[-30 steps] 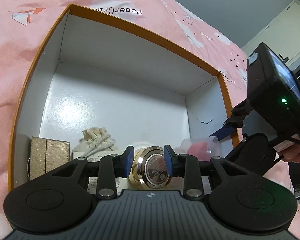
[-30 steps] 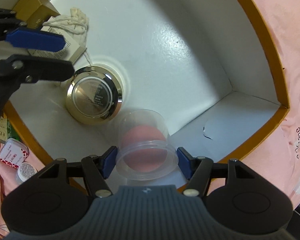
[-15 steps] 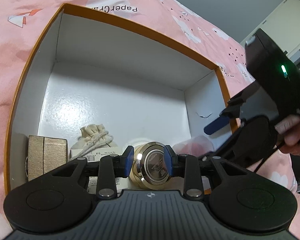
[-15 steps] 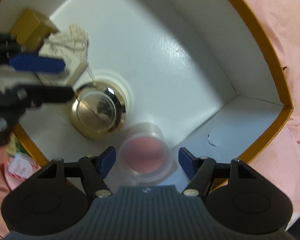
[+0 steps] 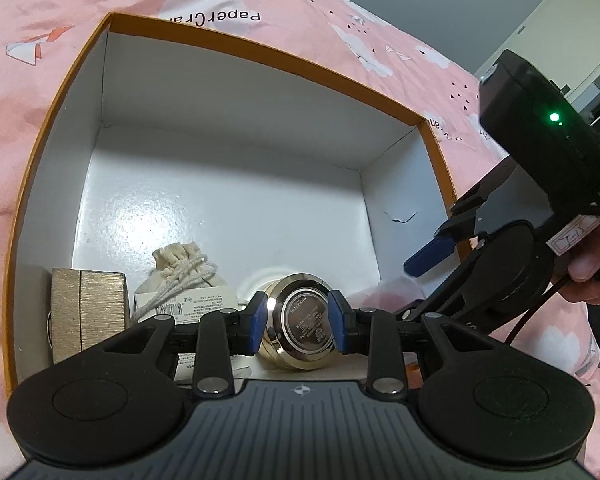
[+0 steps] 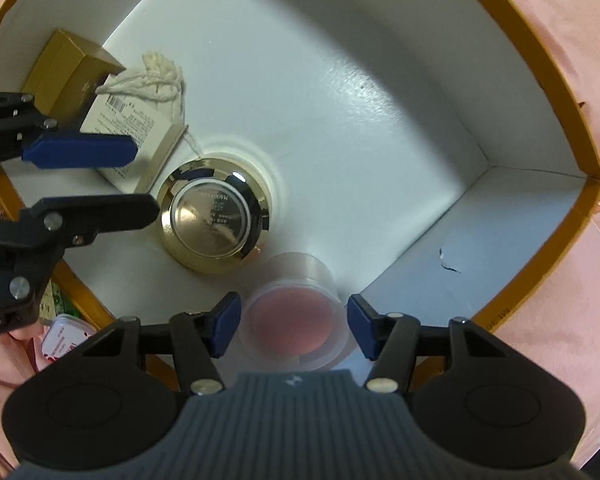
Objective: Organize rigid objects
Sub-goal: 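Lower the clear pink-sponge cup into the box and open the right tool, then move both tools back to the pile of items beside the box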
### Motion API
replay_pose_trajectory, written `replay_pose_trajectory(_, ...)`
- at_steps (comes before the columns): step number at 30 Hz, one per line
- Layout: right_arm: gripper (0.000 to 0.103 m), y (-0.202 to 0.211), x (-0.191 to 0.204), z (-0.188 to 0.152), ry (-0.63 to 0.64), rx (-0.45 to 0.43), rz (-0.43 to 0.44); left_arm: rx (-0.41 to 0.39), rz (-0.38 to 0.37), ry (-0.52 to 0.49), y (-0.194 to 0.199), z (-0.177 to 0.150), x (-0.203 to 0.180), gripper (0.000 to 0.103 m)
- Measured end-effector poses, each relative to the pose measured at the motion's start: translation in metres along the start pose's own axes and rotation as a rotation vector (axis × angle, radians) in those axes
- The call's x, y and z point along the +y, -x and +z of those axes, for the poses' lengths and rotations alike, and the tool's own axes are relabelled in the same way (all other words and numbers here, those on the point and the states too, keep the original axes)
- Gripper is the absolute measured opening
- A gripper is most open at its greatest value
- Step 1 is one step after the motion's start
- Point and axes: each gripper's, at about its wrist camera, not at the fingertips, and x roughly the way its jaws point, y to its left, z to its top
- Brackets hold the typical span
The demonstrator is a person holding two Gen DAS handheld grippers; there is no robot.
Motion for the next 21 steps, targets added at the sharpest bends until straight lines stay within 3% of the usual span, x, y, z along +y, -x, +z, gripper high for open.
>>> replay_pose_trajectory(1, 0.067, 0.002, 0.001, -0.001, -0.002, -0.006, -0.003, -0.001, 0.000, 0.001, 0.001, 0.000, 0.000, 0.036)
replay_pose_trajectory(9, 0.067, 0.031, 0.013, -0.025, -0.030, -0.144, -0.026, -0.039, 0.013, -0.005, 0.016, -0.006, -0.006, 0.036)
replay_pose_trajectory(21, 0.069, 0.064, 0.048, -0.103, -0.206, -0.510, -0.017, -0.122, 0.049, -0.071, 0.057, -0.031, -0.027, 0.036)
